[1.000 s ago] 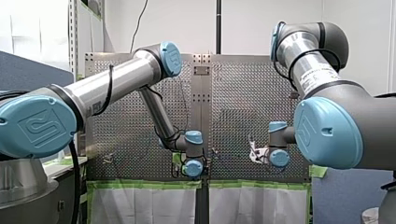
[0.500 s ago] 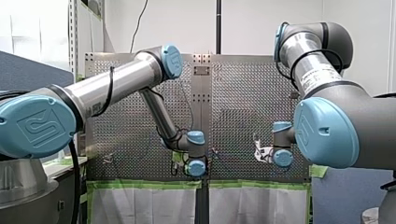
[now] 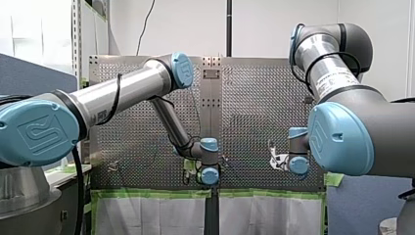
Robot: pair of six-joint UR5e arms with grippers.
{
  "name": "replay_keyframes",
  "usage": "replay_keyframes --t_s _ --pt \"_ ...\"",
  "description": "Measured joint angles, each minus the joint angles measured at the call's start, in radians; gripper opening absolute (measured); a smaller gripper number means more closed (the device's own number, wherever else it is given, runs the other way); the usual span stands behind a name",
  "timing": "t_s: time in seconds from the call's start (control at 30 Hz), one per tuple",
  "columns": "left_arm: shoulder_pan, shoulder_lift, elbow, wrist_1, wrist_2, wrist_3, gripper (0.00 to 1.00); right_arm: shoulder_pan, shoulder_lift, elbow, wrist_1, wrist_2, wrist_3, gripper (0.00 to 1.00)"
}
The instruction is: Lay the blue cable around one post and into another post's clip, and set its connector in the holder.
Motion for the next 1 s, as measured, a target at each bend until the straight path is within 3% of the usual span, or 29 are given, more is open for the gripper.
replay_keyframes --t_s 0.37,0.43,0.5,0.53,0.57,0.6,0.63,0.67,1.0 --pt "0.011 0.000 0.010 -0.021 0.012 0.008 0.01 -0.020 0.001 -0.006 -0.012 0.032 0.001 0.00" --pt "0.012 0.000 0.010 -0.030 0.026 0.009 0.07 -0.022 0.002 -0.006 -0.010 0.032 0.002 0.00" --pt "0.013 0.000 0.010 -0.043 0.040 0.010 0.31 -0.022 0.002 -0.006 -0.005 0.032 0.001 0.00" --pt "0.013 0.000 0.010 -0.053 0.050 0.011 0.31 -0.021 0.002 -0.006 -0.003 0.032 0.001 0.00" --pt "0.014 0.000 0.010 -0.060 0.058 0.011 0.57 -0.021 0.002 -0.006 0.000 0.032 0.001 0.00" --pt "0.015 0.000 0.010 -0.068 0.066 0.011 0.74 -0.021 0.002 -0.006 0.004 0.032 0.000 0.00" --pt "0.015 0.000 0.010 -0.079 0.077 0.011 0.74 -0.021 0.002 -0.006 0.006 0.032 0.000 0.00" --pt "0.016 0.000 0.009 -0.087 0.085 0.012 0.98 -0.020 0.002 -0.006 0.008 0.032 0.000 0.00" --pt "0.028 0.013 -0.038 -0.175 0.165 0.018 0.98 -0.016 0.002 -0.006 0.029 0.033 -0.003 0.00"
